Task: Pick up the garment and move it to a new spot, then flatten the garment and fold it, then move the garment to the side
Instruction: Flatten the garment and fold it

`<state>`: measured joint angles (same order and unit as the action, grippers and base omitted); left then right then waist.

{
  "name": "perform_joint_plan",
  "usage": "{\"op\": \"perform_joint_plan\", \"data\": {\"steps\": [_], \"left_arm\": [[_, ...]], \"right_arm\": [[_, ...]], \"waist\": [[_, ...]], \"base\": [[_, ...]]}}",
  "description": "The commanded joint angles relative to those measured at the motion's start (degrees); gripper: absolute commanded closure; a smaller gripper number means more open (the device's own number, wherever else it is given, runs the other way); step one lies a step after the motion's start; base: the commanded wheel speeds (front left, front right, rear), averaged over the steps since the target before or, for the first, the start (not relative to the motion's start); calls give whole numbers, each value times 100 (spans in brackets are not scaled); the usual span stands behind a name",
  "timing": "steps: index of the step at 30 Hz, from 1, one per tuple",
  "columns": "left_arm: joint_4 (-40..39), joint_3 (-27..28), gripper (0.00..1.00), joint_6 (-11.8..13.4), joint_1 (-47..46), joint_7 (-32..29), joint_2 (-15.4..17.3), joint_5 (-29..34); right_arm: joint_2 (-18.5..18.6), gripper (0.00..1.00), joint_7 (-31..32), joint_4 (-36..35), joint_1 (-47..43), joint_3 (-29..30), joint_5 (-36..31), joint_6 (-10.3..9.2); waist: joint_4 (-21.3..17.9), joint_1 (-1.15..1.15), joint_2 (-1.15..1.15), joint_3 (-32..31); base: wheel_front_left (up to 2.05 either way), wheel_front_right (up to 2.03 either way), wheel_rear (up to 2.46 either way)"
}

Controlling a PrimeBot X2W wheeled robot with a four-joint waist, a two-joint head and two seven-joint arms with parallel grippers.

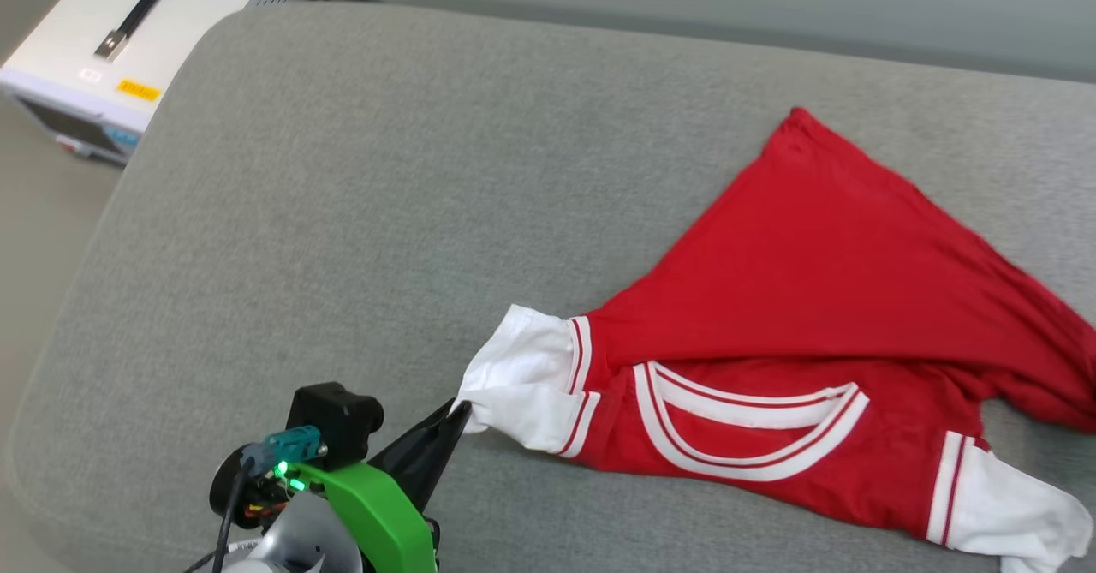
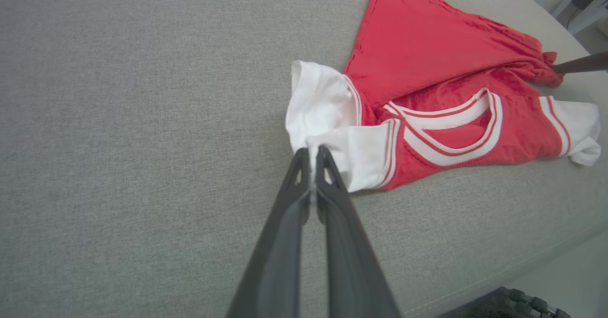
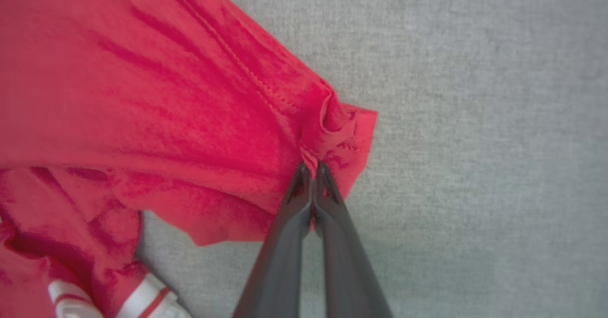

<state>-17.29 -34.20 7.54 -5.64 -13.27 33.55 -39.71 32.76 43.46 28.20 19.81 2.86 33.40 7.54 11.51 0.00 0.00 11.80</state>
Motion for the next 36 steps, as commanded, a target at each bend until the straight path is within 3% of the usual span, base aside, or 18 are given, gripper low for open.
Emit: {"op": "perform_joint_plan", "data": {"steps": [1,8,14,20,21,22,31,36], "left_arm": [[61,61,100,40,94,106,-61,-94],[289,190,100,119,257,485,-233,-196],[586,281,100,158,240,915,-519,-231],[733,274,100,118,165,1050,-591,-206],[743,277,100,106,145,1061,-592,-207],[749,280,100,97,129,1067,-588,-204],[598,234,100,55,-4,1050,-545,-129],[358,186,100,31,-119,991,-512,-62]], "right_arm": [[3,100,-46,-99,-290,59,18,-5],[-211,100,72,-789,-1289,515,59,-5],[-708,100,393,-1528,-2269,1016,-152,-5],[-945,100,533,-1801,-2527,1145,-317,-5],[-945,68,531,-1870,-2511,1142,-333,-5],[-938,0,532,-1917,-2492,1145,-340,-5],[-533,0,951,-2908,-2026,894,-212,-5],[-353,0,1308,-3521,-1331,625,-171,-5]], "waist": [[-477,0,0,-481],[-687,0,0,-681],[-755,0,0,-745],[-738,0,0,-703],[-728,0,0,-686],[-718,0,0,-670],[-496,0,0,-437],[-255,0,0,-153]], "base": [[0,0,0],[0,0,0],[0,0,0],[0,0,0],[0,0,0],[0,0,0],[0,0,0],[0,0,0]]}}
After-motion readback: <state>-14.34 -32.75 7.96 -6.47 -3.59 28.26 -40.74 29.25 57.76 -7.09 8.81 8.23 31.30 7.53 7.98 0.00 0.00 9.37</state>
